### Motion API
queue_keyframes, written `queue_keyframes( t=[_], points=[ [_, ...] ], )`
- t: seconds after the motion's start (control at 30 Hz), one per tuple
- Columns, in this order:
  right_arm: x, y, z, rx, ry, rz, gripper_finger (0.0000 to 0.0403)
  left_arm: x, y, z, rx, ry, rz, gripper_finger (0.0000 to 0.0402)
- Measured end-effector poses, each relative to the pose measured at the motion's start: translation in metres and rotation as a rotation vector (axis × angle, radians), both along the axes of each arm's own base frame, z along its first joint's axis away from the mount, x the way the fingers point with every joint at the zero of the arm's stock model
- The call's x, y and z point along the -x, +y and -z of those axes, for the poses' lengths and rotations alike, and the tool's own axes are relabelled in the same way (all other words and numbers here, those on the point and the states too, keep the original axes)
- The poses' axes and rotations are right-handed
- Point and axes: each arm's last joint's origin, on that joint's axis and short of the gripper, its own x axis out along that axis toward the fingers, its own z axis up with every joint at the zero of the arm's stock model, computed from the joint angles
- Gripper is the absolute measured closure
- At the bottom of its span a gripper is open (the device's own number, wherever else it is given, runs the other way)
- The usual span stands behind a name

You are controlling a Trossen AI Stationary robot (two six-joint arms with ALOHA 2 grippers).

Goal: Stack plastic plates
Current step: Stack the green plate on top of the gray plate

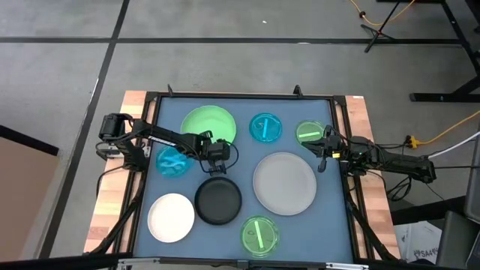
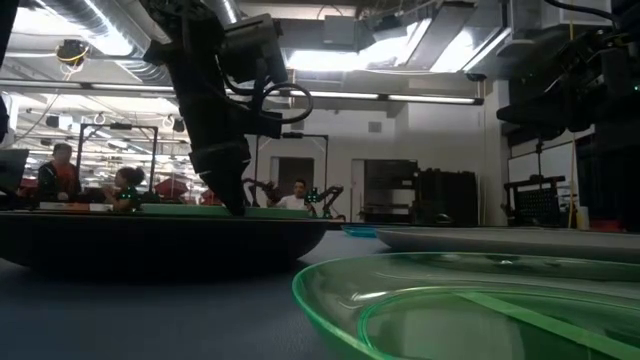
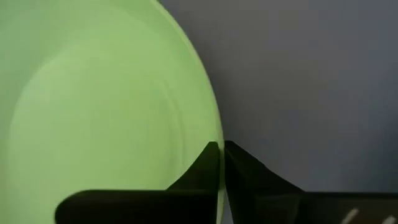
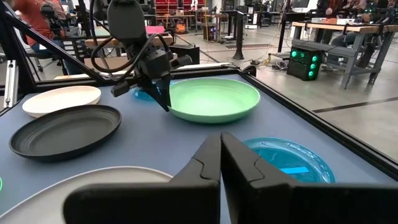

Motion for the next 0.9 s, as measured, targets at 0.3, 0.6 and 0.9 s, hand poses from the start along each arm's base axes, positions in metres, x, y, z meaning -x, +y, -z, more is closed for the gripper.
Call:
queue_keyframes(
  t=[0.3,0.6,0.9],
  points=[
    [0.0,0.0,0.0,0.0,0.0,0.0,0.0402,-0.002,0.0,-0.001,0.002,-0.023,0.003,0.0397],
    [0.0,0.0,0.0,0.0,0.0,0.0,0.0402,-0.003,0.0,-0.001,0.002,-0.03,0.004,0.0399],
    [0.0,0.0,0.0,0.0,0.0,0.0,0.0402,-0.014,0.0,-0.013,-0.001,-0.099,0.008,0.04]
  ],
)
